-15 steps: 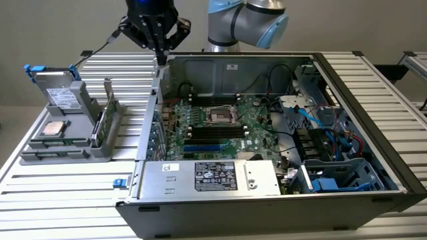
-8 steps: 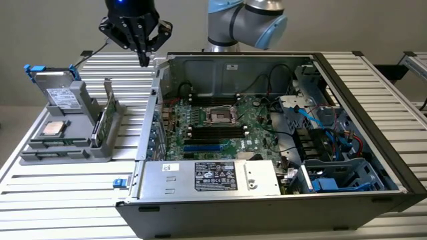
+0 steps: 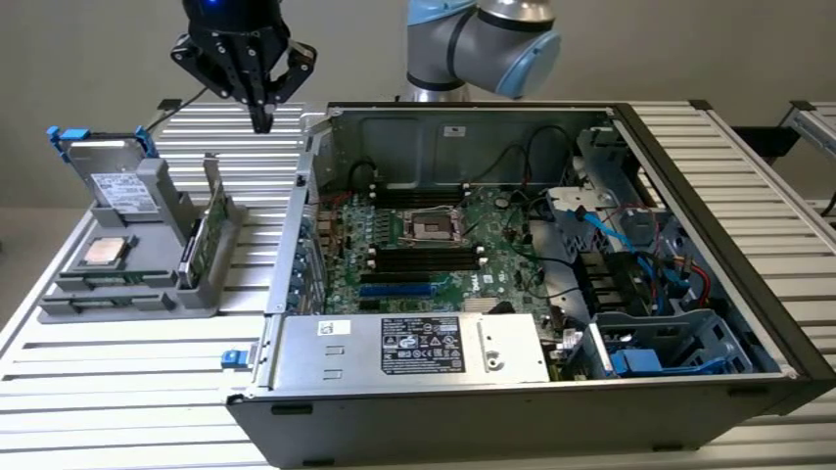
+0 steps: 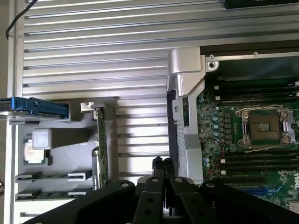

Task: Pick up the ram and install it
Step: 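Reach for the ram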

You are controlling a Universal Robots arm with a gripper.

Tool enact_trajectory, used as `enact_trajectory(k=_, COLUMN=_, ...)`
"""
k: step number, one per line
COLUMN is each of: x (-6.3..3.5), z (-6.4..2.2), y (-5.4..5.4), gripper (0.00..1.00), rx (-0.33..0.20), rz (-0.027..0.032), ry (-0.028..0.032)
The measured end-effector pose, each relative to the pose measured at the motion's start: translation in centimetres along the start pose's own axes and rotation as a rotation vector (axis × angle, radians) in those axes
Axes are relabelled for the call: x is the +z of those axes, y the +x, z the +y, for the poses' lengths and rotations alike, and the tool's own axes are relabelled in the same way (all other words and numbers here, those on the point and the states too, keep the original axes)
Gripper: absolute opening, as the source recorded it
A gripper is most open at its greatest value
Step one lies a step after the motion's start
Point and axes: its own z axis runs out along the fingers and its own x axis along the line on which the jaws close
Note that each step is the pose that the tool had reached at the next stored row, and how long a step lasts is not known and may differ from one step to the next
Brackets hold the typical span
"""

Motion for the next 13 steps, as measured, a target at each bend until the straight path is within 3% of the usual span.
enact_trajectory(k=4, x=0.21, z=0.09, y=0.8, gripper=0.10, rx=-0.015, rz=0.0025, ry=0.0080)
enact_trajectory(k=13, x=0.75, z=0.38, y=3.9, gripper=0.10, rx=-0.028, rz=0.0053, ry=0.0154)
